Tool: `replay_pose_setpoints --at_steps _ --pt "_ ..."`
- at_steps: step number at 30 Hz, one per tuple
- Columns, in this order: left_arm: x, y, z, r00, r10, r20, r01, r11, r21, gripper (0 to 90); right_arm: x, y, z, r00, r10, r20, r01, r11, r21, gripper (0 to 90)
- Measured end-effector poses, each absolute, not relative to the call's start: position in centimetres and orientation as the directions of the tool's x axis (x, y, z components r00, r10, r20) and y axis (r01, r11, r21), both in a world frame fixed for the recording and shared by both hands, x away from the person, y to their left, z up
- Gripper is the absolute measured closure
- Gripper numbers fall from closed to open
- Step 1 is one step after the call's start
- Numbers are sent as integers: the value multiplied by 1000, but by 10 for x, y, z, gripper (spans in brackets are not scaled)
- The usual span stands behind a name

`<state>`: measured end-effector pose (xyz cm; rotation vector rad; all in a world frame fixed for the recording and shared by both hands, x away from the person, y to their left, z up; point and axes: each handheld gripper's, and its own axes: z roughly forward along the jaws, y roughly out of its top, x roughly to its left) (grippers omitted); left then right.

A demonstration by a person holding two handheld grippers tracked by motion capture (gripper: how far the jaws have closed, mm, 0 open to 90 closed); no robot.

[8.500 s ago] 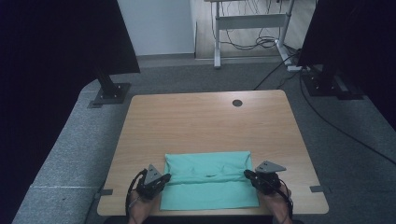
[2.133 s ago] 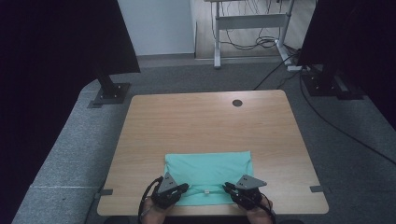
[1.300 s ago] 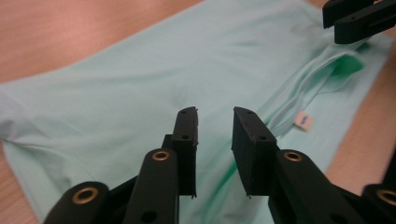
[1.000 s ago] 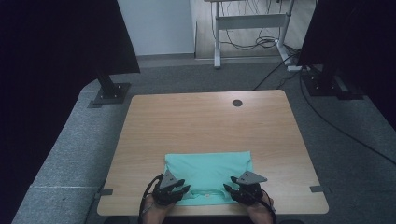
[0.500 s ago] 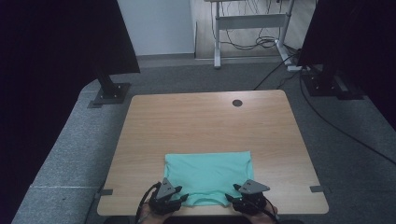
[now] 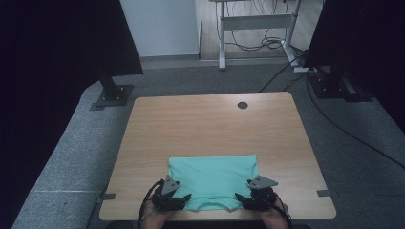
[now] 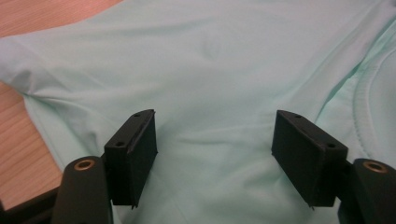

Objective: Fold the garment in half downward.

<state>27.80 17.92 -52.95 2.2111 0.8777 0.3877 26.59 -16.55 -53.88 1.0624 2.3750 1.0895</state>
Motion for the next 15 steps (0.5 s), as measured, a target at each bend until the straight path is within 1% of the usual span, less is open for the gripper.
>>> replay_pose_setpoints --at_steps 9,15 --pt "299 171 -529 739 673 13 471 -531 704 278 277 -171 -538 -668 744 5 501 445 742 279" --pt "315 165 -530 742 670 11 467 -529 709 270 296 -180 -539 -663 748 7 502 438 746 278"
